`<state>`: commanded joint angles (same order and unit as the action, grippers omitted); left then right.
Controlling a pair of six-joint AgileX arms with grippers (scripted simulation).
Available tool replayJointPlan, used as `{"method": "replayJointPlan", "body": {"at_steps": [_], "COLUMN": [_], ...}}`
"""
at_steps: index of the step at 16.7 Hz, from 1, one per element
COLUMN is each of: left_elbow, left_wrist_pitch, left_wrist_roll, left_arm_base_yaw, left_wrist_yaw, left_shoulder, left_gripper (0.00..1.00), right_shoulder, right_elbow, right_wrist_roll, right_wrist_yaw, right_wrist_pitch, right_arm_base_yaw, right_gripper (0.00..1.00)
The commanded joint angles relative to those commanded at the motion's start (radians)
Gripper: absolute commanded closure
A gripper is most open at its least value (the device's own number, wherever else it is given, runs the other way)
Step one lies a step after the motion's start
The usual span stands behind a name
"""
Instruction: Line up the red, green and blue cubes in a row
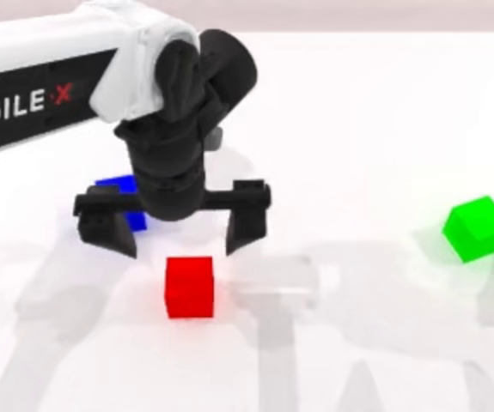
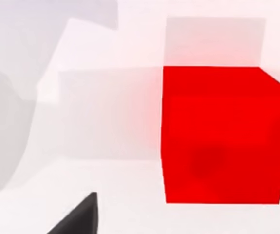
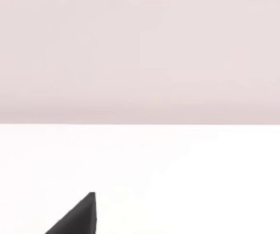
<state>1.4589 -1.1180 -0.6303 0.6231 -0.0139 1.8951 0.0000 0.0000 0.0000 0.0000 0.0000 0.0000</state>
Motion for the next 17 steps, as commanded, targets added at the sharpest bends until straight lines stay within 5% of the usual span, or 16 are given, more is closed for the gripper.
{"method": "replayJointPlan", "body": {"at_steps": [8, 17], "left_elbow": [-0.242, -0.936], "left_wrist_pitch": [0.16, 0.636], "left_wrist_roll": [0.018, 0.23], "left_arm_base_yaw": [-0.132, -0.452], "left_wrist_yaw": [-0.012, -0.017], "left_shoulder": [-0.292, -1.191], "left_gripper": [0.0, 0.0], "right_shoulder": [0.282, 1.213], "right_elbow": [0.265, 0.932], "right_wrist_roll": [-0.029, -0.113], "right_wrist_yaw": [0.0, 0.001], "right_wrist_pitch": [-0.188, -0.695], "right_arm_base_yaw": [0.031, 0.112], "right_gripper": [0.0, 0.0]}}
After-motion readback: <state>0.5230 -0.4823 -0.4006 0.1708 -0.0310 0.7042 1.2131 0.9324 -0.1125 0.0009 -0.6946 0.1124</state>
